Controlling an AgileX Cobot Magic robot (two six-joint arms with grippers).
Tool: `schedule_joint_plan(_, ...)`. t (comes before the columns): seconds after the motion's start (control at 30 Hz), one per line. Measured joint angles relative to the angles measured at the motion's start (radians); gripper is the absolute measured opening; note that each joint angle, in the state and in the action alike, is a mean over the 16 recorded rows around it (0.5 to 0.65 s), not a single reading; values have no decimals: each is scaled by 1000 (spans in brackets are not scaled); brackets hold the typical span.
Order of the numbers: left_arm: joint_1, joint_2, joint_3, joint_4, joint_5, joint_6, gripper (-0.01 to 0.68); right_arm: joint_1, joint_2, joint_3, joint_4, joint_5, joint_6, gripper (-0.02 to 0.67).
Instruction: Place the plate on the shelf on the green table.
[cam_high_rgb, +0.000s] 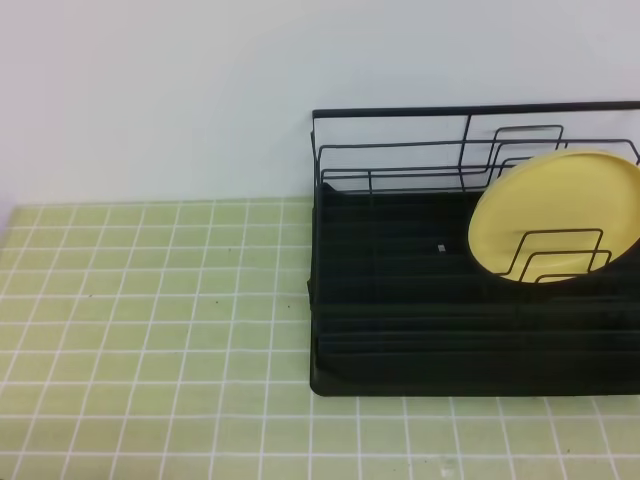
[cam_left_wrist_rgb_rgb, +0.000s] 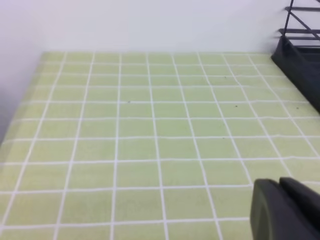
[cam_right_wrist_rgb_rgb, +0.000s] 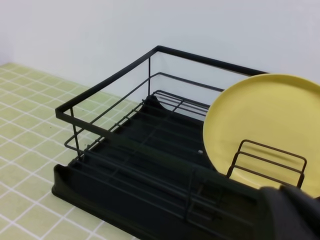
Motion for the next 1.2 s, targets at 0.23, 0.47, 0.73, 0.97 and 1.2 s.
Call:
schedule_joint_plan(0.23, 0, -6, 3, 32, 8, 5, 0, 0, 0, 0, 4, 0, 0, -4)
schedule_joint_plan(0.47, 0, -6, 3, 37, 8, 0, 0, 0, 0, 0, 8, 0, 0, -4)
schedule_joint_plan(0.73, 0, -6, 1, 37, 6, -2, 0, 0, 0, 0, 12, 0, 0, -4)
schedule_joint_plan(0.97, 0, -6, -2, 37, 7, -2, 0, 0, -2, 0, 7, -1, 0, -3)
schedule_joint_plan(1.2, 0, -6, -2, 37, 8, -2, 0, 0, -39, 9, -121, -12, 113, -3)
